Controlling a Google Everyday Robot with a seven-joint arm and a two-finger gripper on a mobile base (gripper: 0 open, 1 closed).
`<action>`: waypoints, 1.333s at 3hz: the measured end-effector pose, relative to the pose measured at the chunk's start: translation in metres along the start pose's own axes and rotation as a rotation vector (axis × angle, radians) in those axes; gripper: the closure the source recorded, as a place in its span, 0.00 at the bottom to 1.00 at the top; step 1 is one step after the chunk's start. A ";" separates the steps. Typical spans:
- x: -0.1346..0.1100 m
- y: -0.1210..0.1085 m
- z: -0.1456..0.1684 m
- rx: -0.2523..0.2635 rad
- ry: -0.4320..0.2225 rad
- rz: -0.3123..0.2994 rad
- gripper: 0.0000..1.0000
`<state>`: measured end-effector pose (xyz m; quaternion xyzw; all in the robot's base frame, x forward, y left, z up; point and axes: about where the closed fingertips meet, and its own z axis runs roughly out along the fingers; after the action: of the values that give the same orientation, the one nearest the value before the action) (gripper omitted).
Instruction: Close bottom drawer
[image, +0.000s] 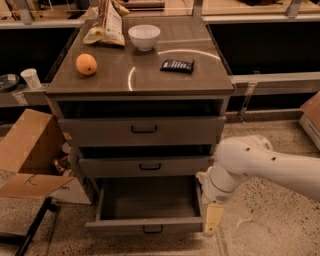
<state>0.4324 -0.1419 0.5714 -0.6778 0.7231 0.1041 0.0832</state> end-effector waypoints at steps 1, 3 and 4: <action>0.011 0.015 0.077 -0.059 -0.001 -0.048 0.00; 0.031 0.025 0.246 -0.223 -0.043 -0.083 0.00; 0.040 0.032 0.304 -0.305 -0.065 -0.048 0.00</action>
Offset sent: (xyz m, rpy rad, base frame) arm -0.0449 0.0435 -0.2529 0.0562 0.1907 0.1740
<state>0.3913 -0.0985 0.2689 -0.6961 0.6793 0.2325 0.0054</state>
